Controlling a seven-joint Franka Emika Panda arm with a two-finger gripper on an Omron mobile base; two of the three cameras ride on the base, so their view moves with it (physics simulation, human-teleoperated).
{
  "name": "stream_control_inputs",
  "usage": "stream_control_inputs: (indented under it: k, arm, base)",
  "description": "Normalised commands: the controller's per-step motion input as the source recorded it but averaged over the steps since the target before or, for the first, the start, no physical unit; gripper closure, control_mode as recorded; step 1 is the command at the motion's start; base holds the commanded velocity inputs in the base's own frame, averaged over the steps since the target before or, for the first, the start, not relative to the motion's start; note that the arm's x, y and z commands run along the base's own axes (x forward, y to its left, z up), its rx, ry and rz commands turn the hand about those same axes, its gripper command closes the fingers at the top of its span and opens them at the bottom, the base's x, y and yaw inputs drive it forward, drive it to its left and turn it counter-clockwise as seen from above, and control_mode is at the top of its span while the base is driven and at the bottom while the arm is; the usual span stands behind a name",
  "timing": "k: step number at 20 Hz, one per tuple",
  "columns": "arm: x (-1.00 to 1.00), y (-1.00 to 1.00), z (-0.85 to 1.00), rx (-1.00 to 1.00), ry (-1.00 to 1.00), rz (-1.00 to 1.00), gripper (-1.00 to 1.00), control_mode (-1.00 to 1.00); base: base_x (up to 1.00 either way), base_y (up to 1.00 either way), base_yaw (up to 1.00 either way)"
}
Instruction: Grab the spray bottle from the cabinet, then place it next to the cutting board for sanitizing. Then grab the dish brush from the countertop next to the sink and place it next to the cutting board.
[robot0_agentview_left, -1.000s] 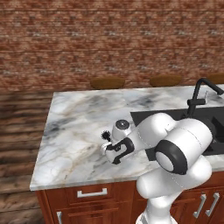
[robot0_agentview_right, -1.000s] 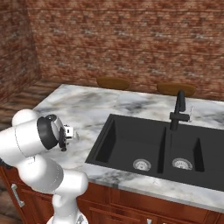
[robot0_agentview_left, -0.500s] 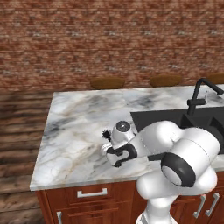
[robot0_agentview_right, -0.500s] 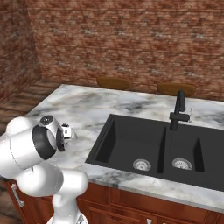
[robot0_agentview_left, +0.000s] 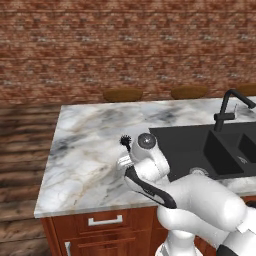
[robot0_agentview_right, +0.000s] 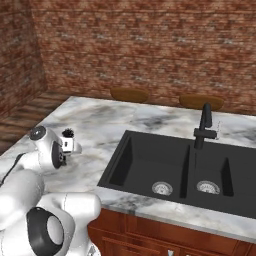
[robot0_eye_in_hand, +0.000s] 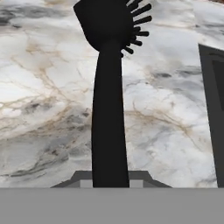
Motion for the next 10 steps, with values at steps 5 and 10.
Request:
stream_control_inputs:
  k: [5,10]
  arm:
    - [-0.28,-0.10,0.94,0.00,-0.14,-0.02,1.00,-1.00]
    - [-0.36,-0.20,0.97,0.00,-0.18,-0.02,1.00,-1.00]
  base:
    - [0.00,0.00,0.00]
    - [0.00,0.00,0.00]
